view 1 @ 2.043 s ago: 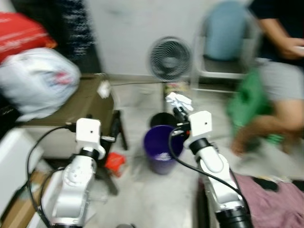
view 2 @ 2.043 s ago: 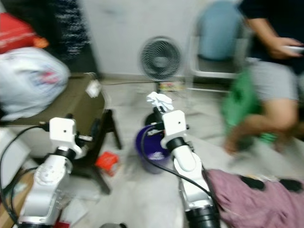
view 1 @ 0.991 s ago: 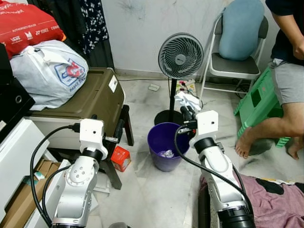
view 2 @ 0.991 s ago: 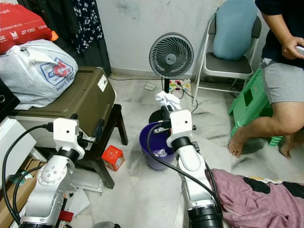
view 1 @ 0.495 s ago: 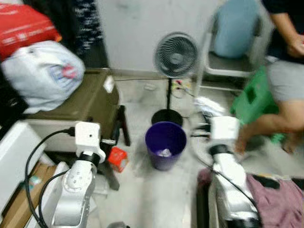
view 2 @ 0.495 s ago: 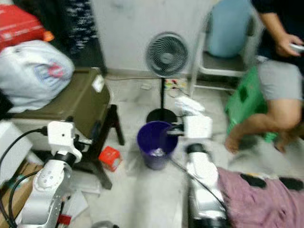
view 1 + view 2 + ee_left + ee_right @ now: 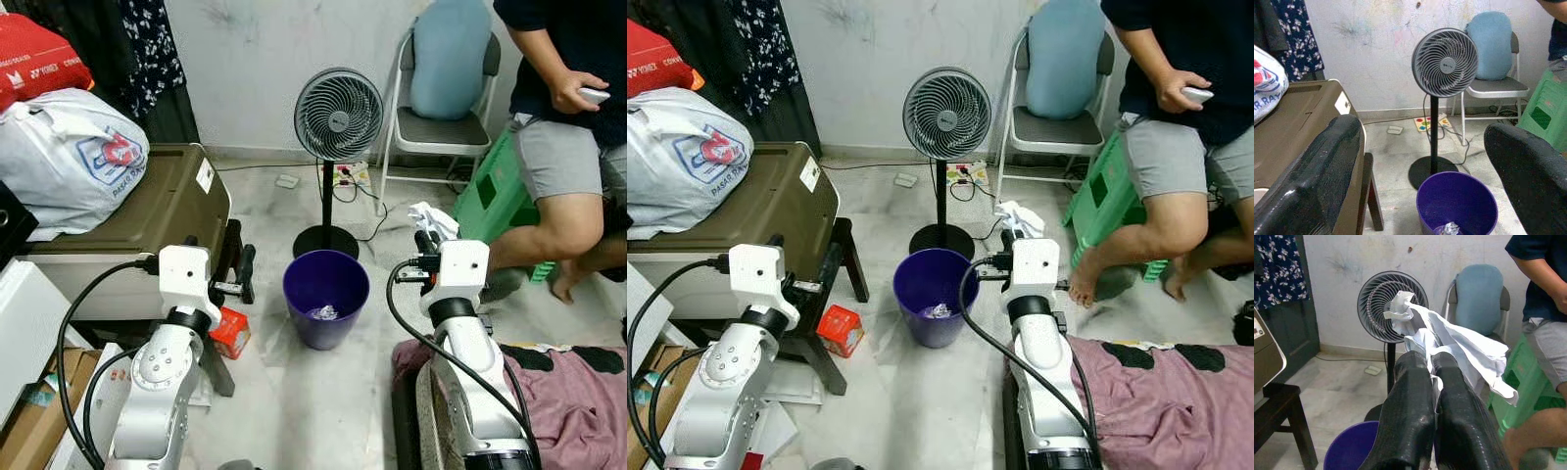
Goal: Clean up the room
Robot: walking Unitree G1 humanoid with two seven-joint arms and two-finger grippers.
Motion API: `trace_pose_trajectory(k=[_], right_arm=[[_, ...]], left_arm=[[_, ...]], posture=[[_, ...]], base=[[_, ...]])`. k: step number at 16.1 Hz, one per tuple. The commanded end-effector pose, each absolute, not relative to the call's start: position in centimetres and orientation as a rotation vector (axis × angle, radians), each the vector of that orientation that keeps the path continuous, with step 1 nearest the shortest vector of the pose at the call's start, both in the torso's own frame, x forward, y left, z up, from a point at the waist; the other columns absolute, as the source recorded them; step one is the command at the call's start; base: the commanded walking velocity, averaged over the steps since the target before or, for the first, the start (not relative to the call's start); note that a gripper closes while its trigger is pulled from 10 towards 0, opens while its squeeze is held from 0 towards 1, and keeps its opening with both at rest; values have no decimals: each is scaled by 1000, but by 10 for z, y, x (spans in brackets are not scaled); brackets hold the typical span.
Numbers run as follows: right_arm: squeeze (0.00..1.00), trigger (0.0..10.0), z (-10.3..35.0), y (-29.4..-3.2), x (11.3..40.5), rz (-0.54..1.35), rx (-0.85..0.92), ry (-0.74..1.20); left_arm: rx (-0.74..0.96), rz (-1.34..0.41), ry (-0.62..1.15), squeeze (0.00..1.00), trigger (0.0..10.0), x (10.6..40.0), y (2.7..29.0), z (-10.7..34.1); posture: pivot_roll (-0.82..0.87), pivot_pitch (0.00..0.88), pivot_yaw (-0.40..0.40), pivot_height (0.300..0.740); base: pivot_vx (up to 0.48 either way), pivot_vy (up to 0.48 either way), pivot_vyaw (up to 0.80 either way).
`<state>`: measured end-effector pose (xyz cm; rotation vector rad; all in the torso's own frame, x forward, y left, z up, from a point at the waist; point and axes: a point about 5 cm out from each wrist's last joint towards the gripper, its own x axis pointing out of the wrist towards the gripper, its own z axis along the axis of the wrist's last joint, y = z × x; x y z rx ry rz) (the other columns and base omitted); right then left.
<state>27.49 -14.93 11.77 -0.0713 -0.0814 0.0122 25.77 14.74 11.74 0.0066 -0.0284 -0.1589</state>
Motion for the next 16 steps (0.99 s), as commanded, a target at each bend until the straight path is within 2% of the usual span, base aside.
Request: trace_pose_trajectory(k=[1,4,8,16], right_arm=[[0,10000,125,-146,277,28,-75,-107],[0,10000,125,-144,278,38,-71,-104],[0,10000,125,-143,279,49,-64,-106],[0,10000,127,-137,279,92,-40,-120]], left_arm=[[13,-156,-27,0,10000,258,149,119],[16,-161,-26,0,10000,258,148,119],[17,-170,-29,0,10000,259,148,119],[17,-186,-38,0,10000,260,146,121]], posture=[[27,0,23,740],[28,0,22,740],[29,0,21,740],[30,0,26,740]], base=[[0,0,669],[0,0,619],[0,0,0],[388,0,0]])
